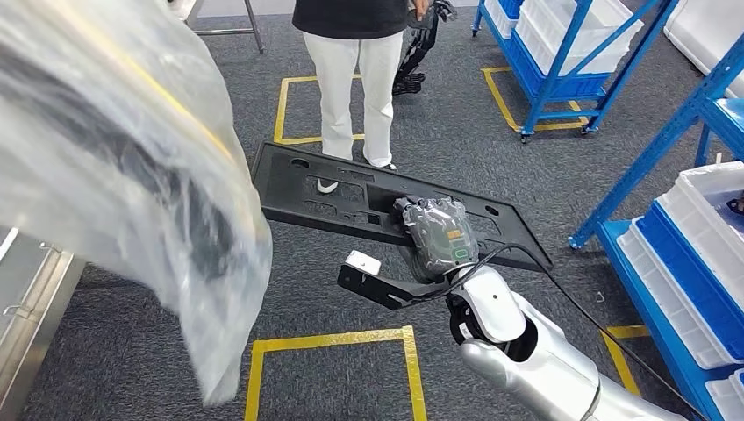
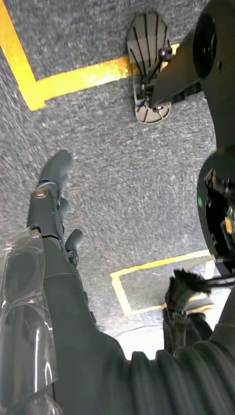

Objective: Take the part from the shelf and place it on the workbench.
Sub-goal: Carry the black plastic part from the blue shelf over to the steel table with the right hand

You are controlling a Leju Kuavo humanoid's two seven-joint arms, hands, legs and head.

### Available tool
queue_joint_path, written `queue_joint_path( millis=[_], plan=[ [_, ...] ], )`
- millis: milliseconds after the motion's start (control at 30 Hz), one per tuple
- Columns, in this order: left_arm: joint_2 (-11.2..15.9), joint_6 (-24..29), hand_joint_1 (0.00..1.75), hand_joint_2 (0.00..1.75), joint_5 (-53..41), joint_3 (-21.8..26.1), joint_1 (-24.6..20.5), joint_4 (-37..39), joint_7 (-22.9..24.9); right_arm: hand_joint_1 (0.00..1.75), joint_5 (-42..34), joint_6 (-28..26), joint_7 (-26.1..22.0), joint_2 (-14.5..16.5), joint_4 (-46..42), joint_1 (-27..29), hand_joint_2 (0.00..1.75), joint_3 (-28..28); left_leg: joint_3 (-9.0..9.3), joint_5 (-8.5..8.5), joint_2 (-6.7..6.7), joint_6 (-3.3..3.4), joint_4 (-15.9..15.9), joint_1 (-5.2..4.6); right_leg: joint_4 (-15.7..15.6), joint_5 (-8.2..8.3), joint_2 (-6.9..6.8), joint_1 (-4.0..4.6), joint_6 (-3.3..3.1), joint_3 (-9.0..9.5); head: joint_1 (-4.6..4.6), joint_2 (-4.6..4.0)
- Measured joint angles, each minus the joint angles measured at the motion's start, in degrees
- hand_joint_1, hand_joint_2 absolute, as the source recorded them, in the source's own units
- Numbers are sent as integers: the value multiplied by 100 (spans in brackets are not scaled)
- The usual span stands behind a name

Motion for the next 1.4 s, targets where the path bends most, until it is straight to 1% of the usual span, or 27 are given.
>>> queue_joint_path(
  millis=[67,133,167,200,233,267,333,367,400,467,500,567,633,700,733,767,867,933,1000,1067,1133,1200,1233,1267,1300,1367,1400],
  plan=[
    [1,-4,0,175,0,0,6,0,6,175,3,2,3,7,1,-1,175,0,47,51,-96,77,-25,16,401,-291,106,-18,34,-125,7,0],
    [1,-10,0,175,0,-1,0,0,7,175,7,5,4,7,2,5,175,1,48,66,-194,117,-23,6,1228,-739,242,-24,41,-449,14,0],
    [1,-12,0,175,0,-1,-1,0,7,175,8,6,5,7,4,10,175,2,46,68,-251,125,-21,-3,1589,-889,270,-23,44,-596,16,0],
    [1,-15,0,175,0,-2,2,0,7,175,10,7,4,7,9,15,175,2,44,69,-309,129,-18,-11,1757,-933,284,-22,43,-654,16,0],
    [1,-17,0,175,-1,-2,6,0,7,175,14,7,4,7,14,19,175,2,43,69,-373,129,-13,-15,1676,-866,297,-23,36,-588,16,0],
    [1,-19,0,175,-2,-2,10,0,8,175,19,7,4,7,19,20,175,2,43,69,-439,128,-4,-15,1373,-717,325,-25,24,-410,16,0],
    [1,-20,0,175,-4,-1,5,-1,7,175,32,7,4,8,22,20,175,2,30,58,-570,106,27,-19,519,-416,534,-41,1,76,16,0],
    [1,-20,0,175,-4,-1,3,-1,6,175,38,5,2,10,23,19,175,3,16,55,-624,85,42,-23,238,-339,613,-45,-7,231,16,0],
    [1,-20,0,175,-4,-1,2,-1,5,175,43,5,-1,15,23,20,175,4,-1,54,-671,58,49,-23,91,-316,667,-42,-14,309,14,0],
    [2,-21,0,175,-4,-2,16,0,5,175,48,4,-2,25,24,18,175,5,-29,69,-757,-2,39,-15,65,-307,568,-25,-56,311,12,0],
    [4,-21,0,175,-4,-2,28,0,5,175,48,4,0,32,24,15,175,5,-44,48,-736,-29,63,-12,50,-296,510,-25,-87,317,9,0],
    [8,-20,0,175,-3,-2,43,0,5,175,49,3,0,49,23,9,175,4,-199,-174,-532,-88,402,-17,18,-275,385,-33,-155,329,-5,0],
    [7,-20,0,175,-2,-2,35,0,5,175,49,3,-2,60,23,14,175,4,-560,-584,-292,-142,1200,-11,16,-280,260,-18,-188,332,-20,0],
    [7,-19,0,175,0,-2,30,0,5,175,49,4,-5,60,25,21,175,5,-845,-807,-226,-173,1826,2,17,-290,121,-2,-198,330,-22,0],
    [7,-19,0,175,1,-1,33,0,5,175,49,4,-8,61,26,22,175,6,-824,-758,-212,-178,1810,4,17,-295,55,2,-198,333,-22,0],
    [8,-20,0,175,2,-2,36,0,6,175,49,4,-10,64,26,22,175,6,-671,-612,-183,-176,1537,3,17,-301,-8,4,-194,339,-22,0],
    [10,-10,0,175,3,-1,36,0,10,175,45,4,-23,85,26,18,175,7,16,-138,130,-100,258,-54,18,-328,-160,28,-154,373,-20,0],
    [14,1,0,175,4,0,26,0,10,175,39,4,-40,98,28,12,175,7,116,-77,205,-30,4,-103,15,-337,-249,46,-111,387,-21,0],
    [19,1,0,175,5,-1,35,0,10,175,31,4,-53,116,30,4,175,4,113,-37,86,29,-25,-87,12,-359,-318,42,-60,402,-23,0],
    [14,4,0,175,10,-1,47,0,4,175,8,2,-68,131,33,-8,175,2,156,5,-23,91,-76,-44,230,-529,-136,28,-15,337,-18,-1],
    [7,8,0,175,14,0,35,0,-2,175,-22,0,-87,134,44,-14,175,3,177,21,-142,130,-93,-23,949,-909,167,9,14,27,-6,-1],
    [4,8,0,175,14,0,18,0,-4,175,-52,-2,-103,135,62,-13,175,7,176,22,-295,140,-91,-19,1695,-1177,275,-1,34,-334,2,0],
    [3,8,0,175,13,0,17,0,-5,175,-65,-4,-107,137,72,-12,175,9,178,22,-379,139,-88,-14,1794,-1155,282,-6,42,-391,3,0],
    [3,7,0,175,13,0,21,0,-5,175,-74,-7,-108,138,79,-13,175,10,183,19,-465,132,-80,-4,1614,-1006,298,-18,48,-313,3,0],
    [3,7,0,175,12,0,25,0,-5,175,-81,-10,-111,140,83,-15,175,11,188,9,-550,115,-61,10,1224,-779,359,-42,62,-129,4,0],
    [7,8,0,175,11,0,18,0,-1,175,-107,-18,-121,150,91,-18,175,12,147,-26,-708,48,13,25,423,-457,653,-113,103,255,6,0],
    [10,8,0,175,11,0,10,0,5,175,-120,-22,-128,162,99,-17,175,14,108,-35,-773,8,46,25,212,-401,757,-134,105,347,7,0]
  ],
)
